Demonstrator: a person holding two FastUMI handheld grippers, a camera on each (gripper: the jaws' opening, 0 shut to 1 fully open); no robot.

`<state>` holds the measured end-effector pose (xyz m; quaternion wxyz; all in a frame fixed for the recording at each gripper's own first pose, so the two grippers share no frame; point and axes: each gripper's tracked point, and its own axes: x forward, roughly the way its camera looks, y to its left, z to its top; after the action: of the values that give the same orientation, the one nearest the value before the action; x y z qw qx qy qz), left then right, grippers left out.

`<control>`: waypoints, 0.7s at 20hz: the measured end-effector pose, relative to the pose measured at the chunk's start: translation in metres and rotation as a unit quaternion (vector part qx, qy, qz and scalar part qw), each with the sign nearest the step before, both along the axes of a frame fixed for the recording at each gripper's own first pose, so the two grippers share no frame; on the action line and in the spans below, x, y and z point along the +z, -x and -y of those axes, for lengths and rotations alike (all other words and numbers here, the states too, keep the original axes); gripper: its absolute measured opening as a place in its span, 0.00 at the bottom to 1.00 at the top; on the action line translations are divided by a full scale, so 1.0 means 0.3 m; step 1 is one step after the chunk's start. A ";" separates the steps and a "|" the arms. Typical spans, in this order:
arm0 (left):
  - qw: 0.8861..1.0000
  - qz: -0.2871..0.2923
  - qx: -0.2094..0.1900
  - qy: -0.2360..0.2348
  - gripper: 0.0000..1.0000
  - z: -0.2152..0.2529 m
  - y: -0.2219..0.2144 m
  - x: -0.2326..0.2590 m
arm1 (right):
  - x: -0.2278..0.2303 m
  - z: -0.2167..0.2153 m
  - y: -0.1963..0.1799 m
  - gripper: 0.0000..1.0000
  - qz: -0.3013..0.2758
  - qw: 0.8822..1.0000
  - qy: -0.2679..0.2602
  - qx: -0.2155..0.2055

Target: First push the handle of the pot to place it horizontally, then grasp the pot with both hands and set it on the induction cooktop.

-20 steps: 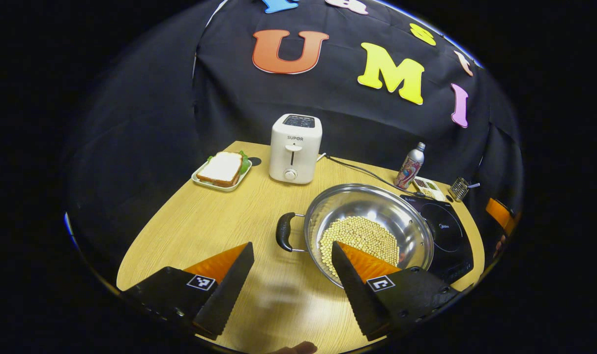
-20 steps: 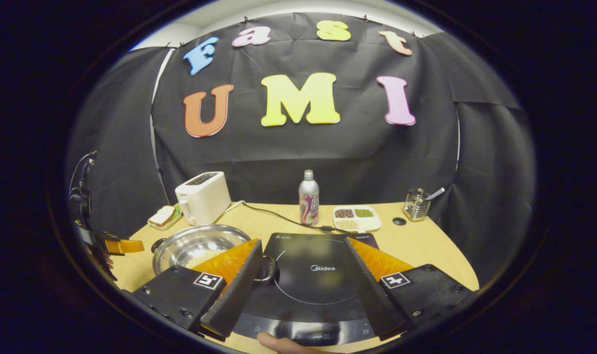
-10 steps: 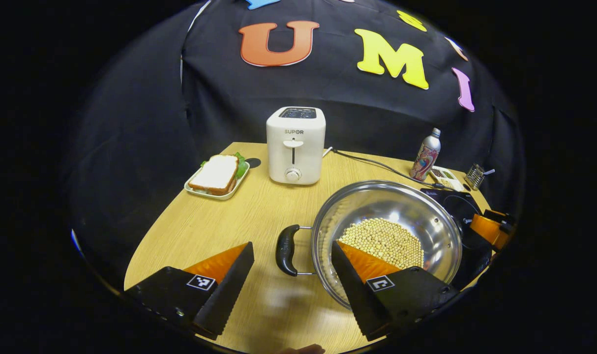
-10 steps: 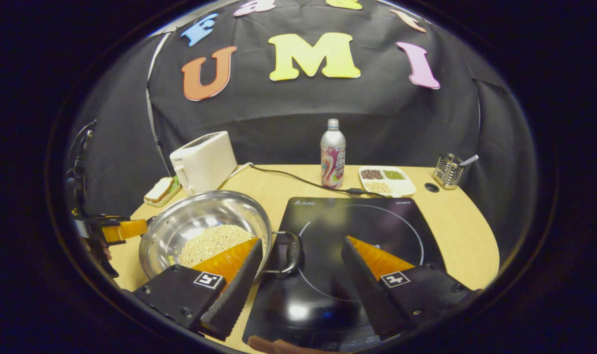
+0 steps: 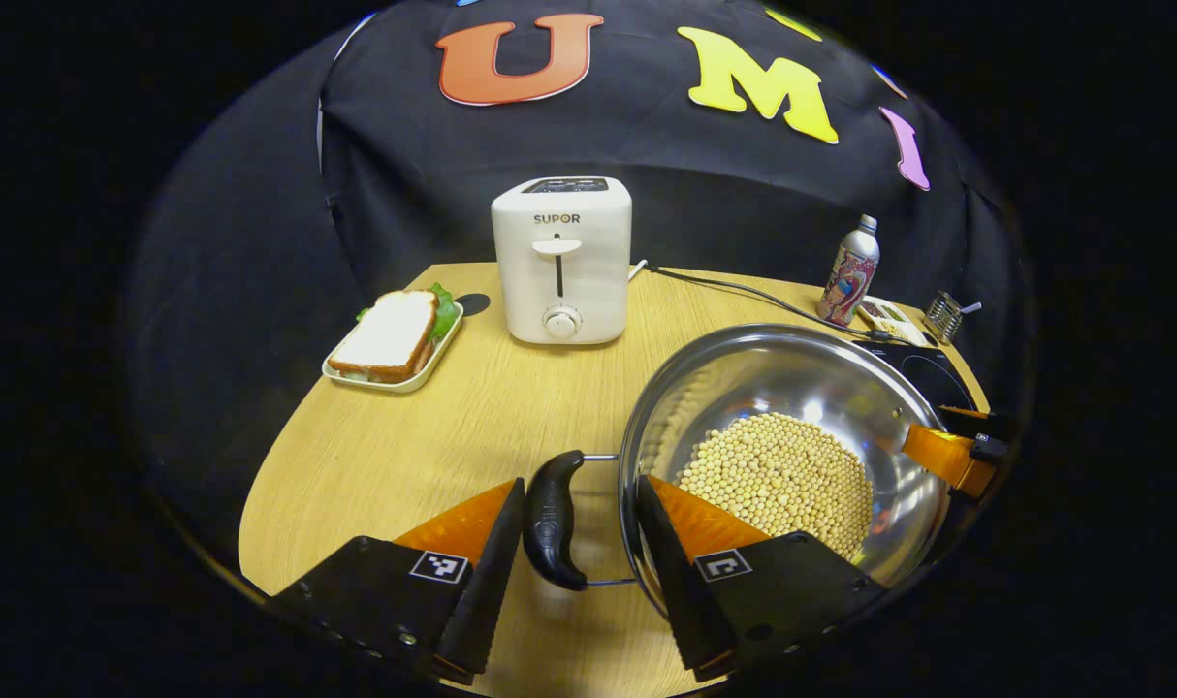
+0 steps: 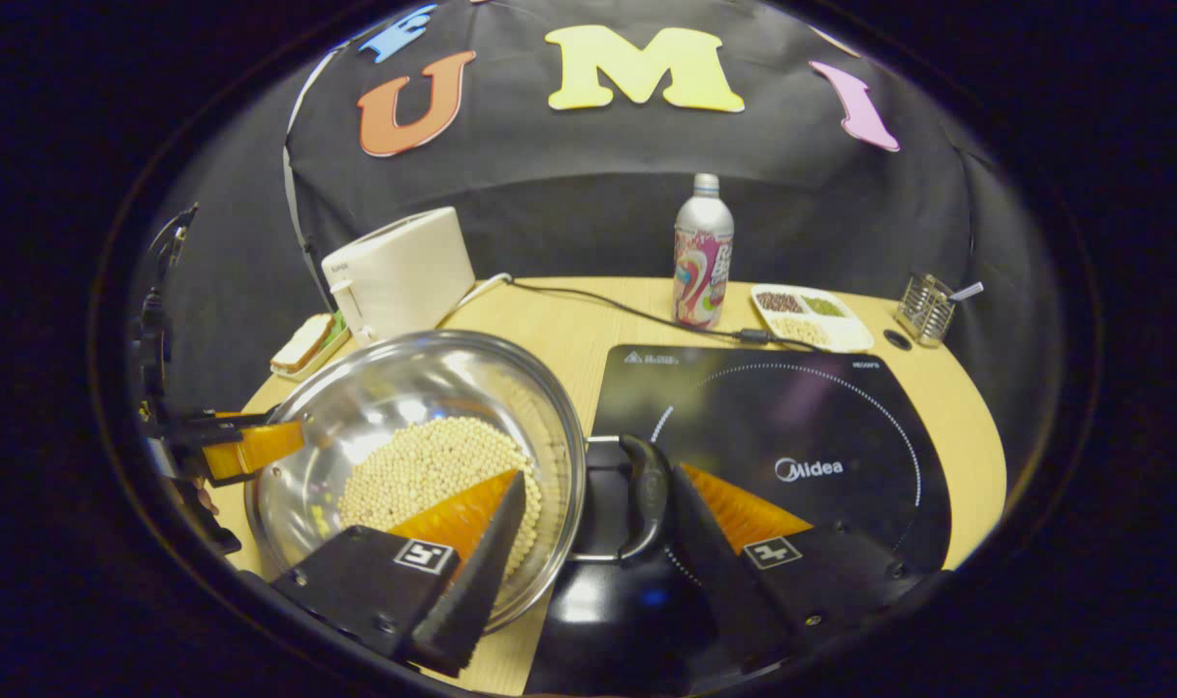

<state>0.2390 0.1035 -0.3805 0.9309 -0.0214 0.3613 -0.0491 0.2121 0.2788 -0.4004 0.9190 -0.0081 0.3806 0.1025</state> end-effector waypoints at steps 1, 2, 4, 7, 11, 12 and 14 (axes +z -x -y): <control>1.000 0.001 -0.004 -0.007 0.67 -0.002 -0.003 -0.009 | -0.006 0.010 -0.010 0.87 -0.002 1.000 0.011 -0.009; 1.000 0.001 -0.006 -0.009 0.66 -0.003 -0.003 -0.008 | -0.006 0.012 -0.008 0.83 0.001 1.000 0.019 -0.006; 1.000 0.000 -0.003 -0.006 0.55 -0.002 -0.008 -0.005 | -0.011 0.018 -0.011 0.73 0.004 1.000 0.030 0.000; 1.000 -0.004 -0.007 -0.019 0.52 -0.003 -0.006 -0.006 | -0.007 0.018 -0.011 0.66 0.010 0.998 0.052 0.021; 0.999 -0.022 0.004 -0.031 0.59 -0.008 0.013 0.010 | -0.004 0.011 -0.014 0.62 0.008 0.997 0.066 0.046; 0.999 -0.024 0.006 -0.036 0.59 -0.012 0.021 0.012 | -0.005 0.007 -0.009 0.61 0.006 0.996 0.067 0.052; 0.999 -0.027 0.011 -0.039 0.59 -0.026 0.041 0.029 | 0.008 -0.002 0.012 0.60 -0.001 0.996 0.064 0.061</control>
<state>0.2267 0.1112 -0.3718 0.9215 0.0096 0.3876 -0.0240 0.2086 0.2795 -0.3979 0.9083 -0.0898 0.3861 0.1339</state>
